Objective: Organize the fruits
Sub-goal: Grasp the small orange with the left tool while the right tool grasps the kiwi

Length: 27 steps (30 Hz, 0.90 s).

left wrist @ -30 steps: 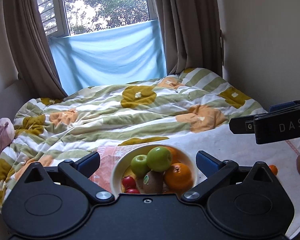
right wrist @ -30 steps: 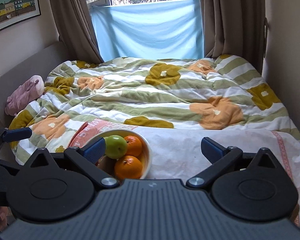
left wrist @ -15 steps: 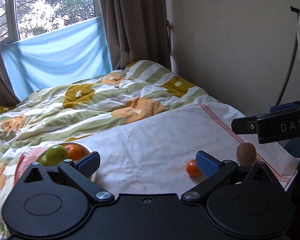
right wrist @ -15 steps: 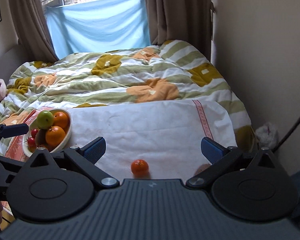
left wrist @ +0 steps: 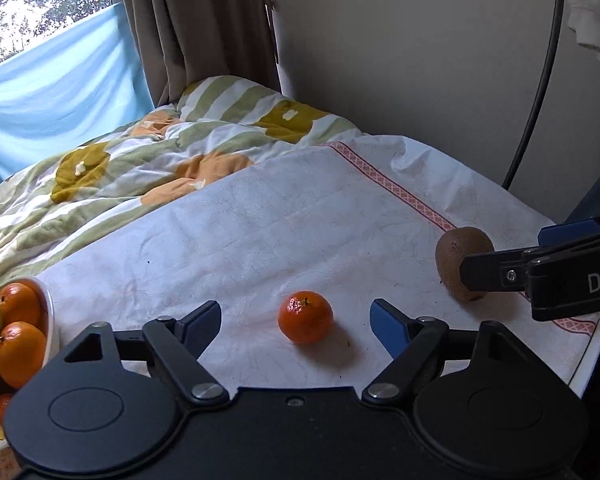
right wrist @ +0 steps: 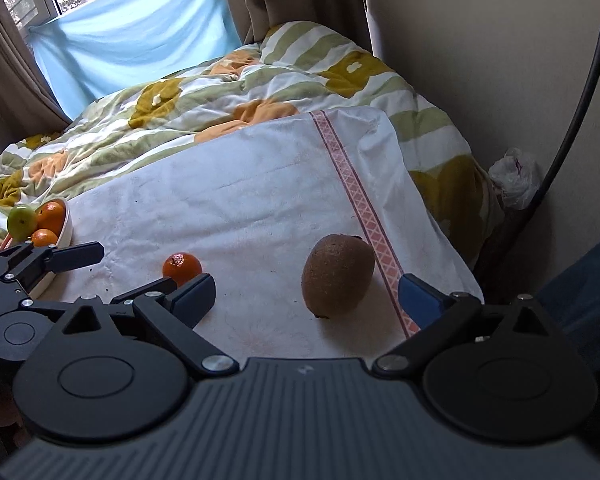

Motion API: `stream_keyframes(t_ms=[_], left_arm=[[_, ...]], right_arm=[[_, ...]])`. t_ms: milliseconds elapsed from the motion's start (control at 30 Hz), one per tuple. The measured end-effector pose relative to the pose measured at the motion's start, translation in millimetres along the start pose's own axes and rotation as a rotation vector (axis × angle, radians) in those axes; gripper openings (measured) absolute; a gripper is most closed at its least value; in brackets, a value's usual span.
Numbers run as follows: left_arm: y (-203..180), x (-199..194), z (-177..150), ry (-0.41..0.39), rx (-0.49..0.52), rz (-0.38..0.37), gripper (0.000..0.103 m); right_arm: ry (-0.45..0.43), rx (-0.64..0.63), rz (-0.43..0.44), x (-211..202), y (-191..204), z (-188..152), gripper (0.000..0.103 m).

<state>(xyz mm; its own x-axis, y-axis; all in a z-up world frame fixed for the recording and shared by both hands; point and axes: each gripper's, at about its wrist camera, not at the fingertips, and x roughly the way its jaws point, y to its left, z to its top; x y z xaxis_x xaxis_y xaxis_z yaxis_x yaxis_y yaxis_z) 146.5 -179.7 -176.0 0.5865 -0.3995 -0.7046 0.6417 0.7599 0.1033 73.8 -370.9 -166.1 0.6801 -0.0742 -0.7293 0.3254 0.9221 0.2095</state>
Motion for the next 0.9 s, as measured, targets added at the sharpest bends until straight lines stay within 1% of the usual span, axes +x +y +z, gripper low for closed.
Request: stream_keyframes(t_ms=[100,167,233,300,333,400,467,600,733,800,900], left_arm=[[-1,17,-2,0.024,0.005,-0.007,0.074],[-2,27,-2,0.03,0.014,-0.009,0.071],[-6,34,-3,0.039,0.029,-0.004,0.065],[-6,39,-4,0.05,0.033,-0.003,0.057],[-7,42,-4,0.057,0.032,-0.006,0.055],[-6,45,-6,0.067,0.026,-0.014,0.044],[-6,46,-6,0.056,0.023,-0.015,0.042],[-6,46,-6,0.049,0.027,-0.017,0.042],[-5,44,-6,0.056,0.019,-0.02,0.042],[-6,43,-6,0.055,0.016,-0.022,0.042],[-7,41,-7,0.051,0.019,-0.019,0.042]], right_arm=[[-0.002,-0.007,-0.005,13,-1,1,0.103],[0.001,-0.01,-0.006,22,-1,1,0.103],[0.007,-0.01,-0.01,31,0,1,0.103],[0.013,-0.017,-0.016,38,1,1,0.103],[0.011,-0.024,-0.023,41,2,0,0.103],[0.011,-0.044,-0.036,45,4,-2,0.103],[0.015,-0.051,-0.047,48,4,-4,0.102],[0.023,-0.046,-0.059,53,2,-5,0.095],[0.03,-0.056,-0.072,59,-1,-4,0.091],[0.032,-0.062,-0.078,60,-2,-3,0.086],[0.036,-0.064,-0.079,62,-3,-3,0.083]])
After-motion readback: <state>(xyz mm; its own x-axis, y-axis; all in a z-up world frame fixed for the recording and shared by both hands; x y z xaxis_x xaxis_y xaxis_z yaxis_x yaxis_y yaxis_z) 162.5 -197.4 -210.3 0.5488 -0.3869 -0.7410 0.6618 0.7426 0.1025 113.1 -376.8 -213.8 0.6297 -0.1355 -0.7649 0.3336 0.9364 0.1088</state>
